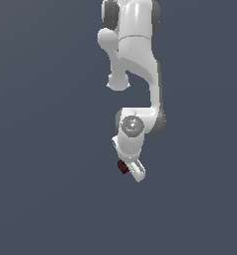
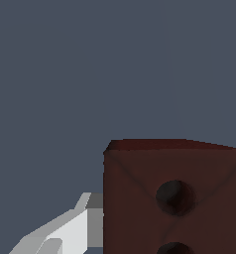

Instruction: Pick up the object and move it to a goal position.

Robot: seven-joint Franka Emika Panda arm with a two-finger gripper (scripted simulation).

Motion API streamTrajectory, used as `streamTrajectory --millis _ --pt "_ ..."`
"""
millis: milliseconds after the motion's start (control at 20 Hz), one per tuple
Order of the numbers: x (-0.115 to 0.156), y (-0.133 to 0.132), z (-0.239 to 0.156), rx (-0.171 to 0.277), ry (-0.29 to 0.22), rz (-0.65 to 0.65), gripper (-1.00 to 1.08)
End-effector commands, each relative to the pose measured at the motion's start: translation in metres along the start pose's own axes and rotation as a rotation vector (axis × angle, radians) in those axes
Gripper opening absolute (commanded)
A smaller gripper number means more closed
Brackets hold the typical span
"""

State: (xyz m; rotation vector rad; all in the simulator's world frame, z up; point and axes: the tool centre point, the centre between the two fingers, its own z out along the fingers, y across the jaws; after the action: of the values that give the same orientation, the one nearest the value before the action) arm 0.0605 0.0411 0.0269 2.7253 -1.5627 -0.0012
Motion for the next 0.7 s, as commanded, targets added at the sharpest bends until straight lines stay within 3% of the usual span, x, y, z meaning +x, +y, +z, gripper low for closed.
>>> streamTrajectory --millis 0,650 --pt "0.000 0.000 0.000 0.000 0.000 0.000 -1.00" --pt "0.006 0.005 -0.015 0.000 0.000 0.000 -1.00"
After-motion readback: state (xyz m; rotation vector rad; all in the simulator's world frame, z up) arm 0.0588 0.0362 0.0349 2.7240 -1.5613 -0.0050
